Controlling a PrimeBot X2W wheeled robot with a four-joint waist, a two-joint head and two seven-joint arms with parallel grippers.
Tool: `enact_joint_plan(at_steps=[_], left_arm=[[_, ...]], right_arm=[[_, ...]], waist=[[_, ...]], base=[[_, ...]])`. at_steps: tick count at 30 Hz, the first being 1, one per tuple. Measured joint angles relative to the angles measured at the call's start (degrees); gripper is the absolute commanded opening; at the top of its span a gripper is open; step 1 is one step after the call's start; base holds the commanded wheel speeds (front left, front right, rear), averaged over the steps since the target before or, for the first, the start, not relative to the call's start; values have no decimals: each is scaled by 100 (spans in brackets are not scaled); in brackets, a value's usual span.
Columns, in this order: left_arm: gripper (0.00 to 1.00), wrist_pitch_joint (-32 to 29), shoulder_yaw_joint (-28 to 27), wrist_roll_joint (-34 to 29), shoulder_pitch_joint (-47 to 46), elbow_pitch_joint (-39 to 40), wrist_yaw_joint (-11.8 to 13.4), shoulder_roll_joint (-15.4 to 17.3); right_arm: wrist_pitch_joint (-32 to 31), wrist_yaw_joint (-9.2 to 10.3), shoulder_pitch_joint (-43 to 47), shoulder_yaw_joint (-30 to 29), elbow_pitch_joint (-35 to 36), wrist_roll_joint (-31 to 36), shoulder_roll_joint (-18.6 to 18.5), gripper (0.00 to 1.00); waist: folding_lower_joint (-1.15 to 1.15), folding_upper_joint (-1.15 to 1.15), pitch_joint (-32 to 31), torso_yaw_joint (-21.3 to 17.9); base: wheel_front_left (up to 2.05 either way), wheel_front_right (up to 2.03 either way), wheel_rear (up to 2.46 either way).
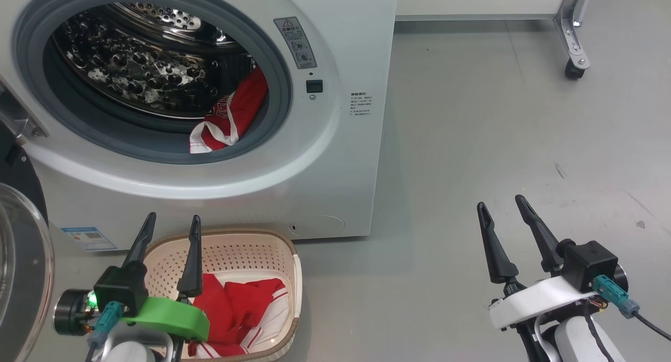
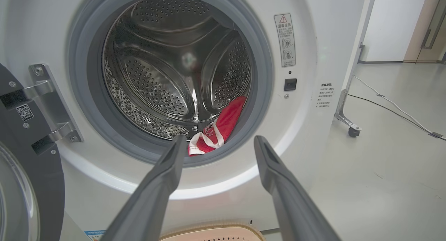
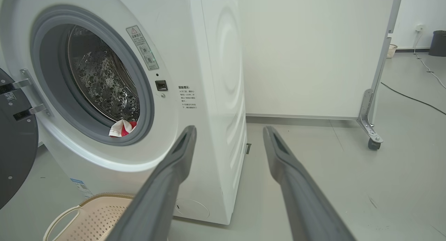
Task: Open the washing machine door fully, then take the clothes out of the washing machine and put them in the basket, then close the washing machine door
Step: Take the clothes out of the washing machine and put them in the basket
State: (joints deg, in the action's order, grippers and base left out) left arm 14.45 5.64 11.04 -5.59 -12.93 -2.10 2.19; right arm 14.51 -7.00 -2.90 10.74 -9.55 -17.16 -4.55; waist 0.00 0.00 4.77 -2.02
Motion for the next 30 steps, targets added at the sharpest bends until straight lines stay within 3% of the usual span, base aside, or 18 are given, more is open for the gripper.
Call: enact_joint_plan(at_steps=[30], left_arm=[[100,-1,122,54,92,97,113,1]], right_arm=[[1,0,1,14,0,0,5,100]], waist=[[0,0,57,-14]], base=[[0,0,0]])
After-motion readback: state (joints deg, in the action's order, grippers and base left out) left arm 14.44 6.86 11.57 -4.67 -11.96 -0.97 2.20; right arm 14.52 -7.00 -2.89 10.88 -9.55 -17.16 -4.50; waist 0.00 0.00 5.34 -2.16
